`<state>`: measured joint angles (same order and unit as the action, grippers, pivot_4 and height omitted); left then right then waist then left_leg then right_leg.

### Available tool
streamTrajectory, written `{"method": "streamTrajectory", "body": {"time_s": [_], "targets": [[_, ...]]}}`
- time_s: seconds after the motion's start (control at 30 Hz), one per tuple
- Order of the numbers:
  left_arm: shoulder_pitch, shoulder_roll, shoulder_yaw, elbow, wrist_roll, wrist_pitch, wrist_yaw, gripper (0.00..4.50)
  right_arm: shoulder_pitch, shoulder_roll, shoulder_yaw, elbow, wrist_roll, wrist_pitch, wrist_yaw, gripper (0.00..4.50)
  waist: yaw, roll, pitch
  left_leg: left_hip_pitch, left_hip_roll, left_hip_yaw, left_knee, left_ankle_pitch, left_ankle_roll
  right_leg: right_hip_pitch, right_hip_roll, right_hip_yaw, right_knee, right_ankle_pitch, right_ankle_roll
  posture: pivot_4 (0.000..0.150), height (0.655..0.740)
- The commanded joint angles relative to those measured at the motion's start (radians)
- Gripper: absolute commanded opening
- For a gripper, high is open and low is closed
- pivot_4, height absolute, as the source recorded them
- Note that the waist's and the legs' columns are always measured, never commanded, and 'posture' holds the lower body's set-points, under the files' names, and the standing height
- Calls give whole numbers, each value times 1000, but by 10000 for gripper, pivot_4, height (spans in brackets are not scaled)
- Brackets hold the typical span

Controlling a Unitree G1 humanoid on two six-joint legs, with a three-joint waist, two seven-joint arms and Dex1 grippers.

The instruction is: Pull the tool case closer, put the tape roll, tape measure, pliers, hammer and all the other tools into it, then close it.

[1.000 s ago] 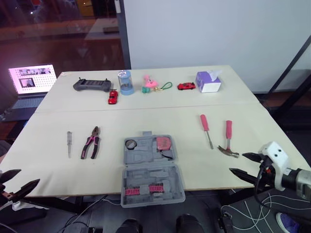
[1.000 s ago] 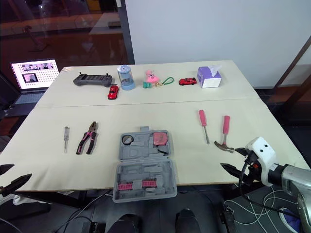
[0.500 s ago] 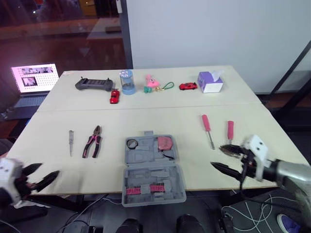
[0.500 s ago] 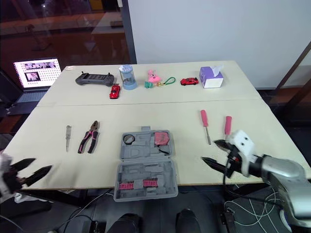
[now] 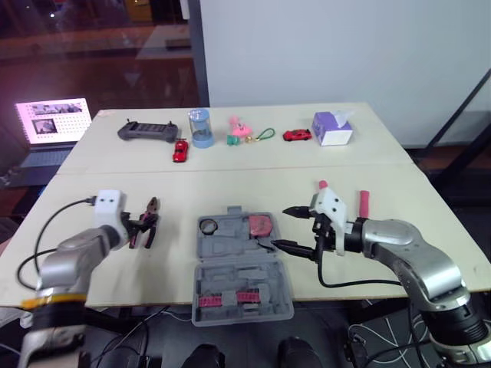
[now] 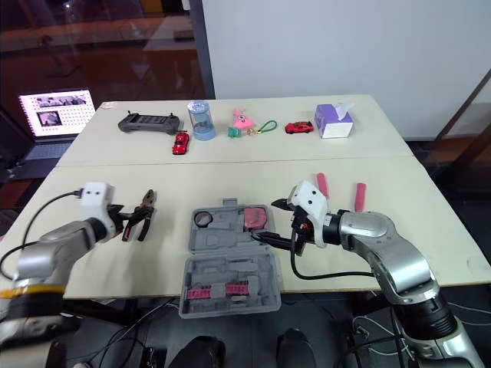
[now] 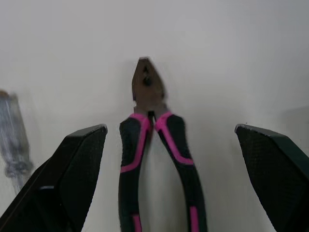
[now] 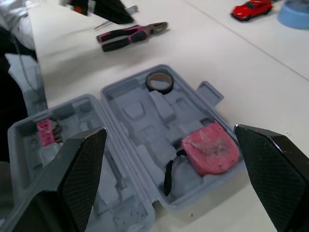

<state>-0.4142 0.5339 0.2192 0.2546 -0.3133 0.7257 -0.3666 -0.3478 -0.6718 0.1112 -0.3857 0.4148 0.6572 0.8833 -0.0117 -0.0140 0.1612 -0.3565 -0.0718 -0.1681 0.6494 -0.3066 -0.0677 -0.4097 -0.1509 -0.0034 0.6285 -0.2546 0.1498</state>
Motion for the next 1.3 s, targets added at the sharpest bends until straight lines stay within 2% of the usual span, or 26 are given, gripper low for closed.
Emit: {"method": "streamTrajectory", "body": {"time_s": [0.03, 0.27, 0.47, 0.57, 0.63, 0.67, 0.87, 1.03, 1.23, 1.3], "targets": [[-68, 2, -14, 117, 51, -40, 27, 45000, -37, 4, 11, -19, 7, -20, 20, 44553, -1, 0, 0, 0, 0, 0, 0, 0, 0, 0, 0, 0, 0, 0, 0, 1500, 7400], [-169, -21, -89, 338, 107, -105, -40, 45000, -51, -5, 17, -21, 5, -13, 27, 44553, 0, 0, 0, -1, 0, 0, 0, 0, 0, -1, 0, 0, -1, 0, 0, 1500, 7400], [-205, -22, -111, 434, 146, -120, -57, 45000, -55, -1, 9, -48, 19, 19, 10, 44553, 1, 0, 0, 0, 0, 0, 0, 0, -1, 0, 0, 0, 0, 0, 0, 1500, 7400], [-209, -28, -103, 463, 152, -152, -60, 37036, -57, 3, 3, -53, 22, 28, -2, 45000, 0, 0, 0, 1, 0, 0, 0, 1, -1, 0, 0, 0, 1, 0, 0, 1500, 7400], [-205, -29, -112, 459, 154, -144, -92, 26488, -62, 4, -1, -51, 22, 31, -7, 45000, 2, 0, 0, 0, 0, 0, 0, 1, -1, 0, 0, 0, 1, 0, 0, 1500, 7400], [-202, -29, -115, 453, 154, -140, -103, 24105, -64, 4, 0, -49, 20, 30, -9, 45000, 2, 0, 0, 0, -1, 0, 0, 1, -1, 0, -1, 0, 1, 0, 0, 1500, 7400], [-192, -31, -111, 425, 162, -126, -114, 24117, -76, 9, 8, -35, 14, 22, -15, 45000, 2, 0, 0, 0, -1, 0, 0, 1, -1, 0, -1, 0, 0, 0, 0, 1500, 7400], [-163, 11, -132, 283, 162, -127, -189, 24117, -76, 10, 5, -32, 12, 21, -21, 45000, 0, 0, 0, 0, -1, 0, 0, 1, -1, 0, -1, 0, 0, 0, 0, 1500, 7400], [-88, 182, -210, -14, 158, -50, -374, 24117, -68, -25, 7, -43, 5, 15, 1, 45000, -5, -4, 3, -5, 0, -1, 0, 1, -1, -5, 0, 0, 1, 0, 0, 1500, 7400], [-63, 271, -249, -99, 159, -60, -480, 24117, -73, -50, 25, -53, -6, 15, 20, 45000, -6, -4, 3, -6, 0, -1, 0, 1, -1, -6, 0, 0, 1, 0, 0, 1500, 7400]]}}
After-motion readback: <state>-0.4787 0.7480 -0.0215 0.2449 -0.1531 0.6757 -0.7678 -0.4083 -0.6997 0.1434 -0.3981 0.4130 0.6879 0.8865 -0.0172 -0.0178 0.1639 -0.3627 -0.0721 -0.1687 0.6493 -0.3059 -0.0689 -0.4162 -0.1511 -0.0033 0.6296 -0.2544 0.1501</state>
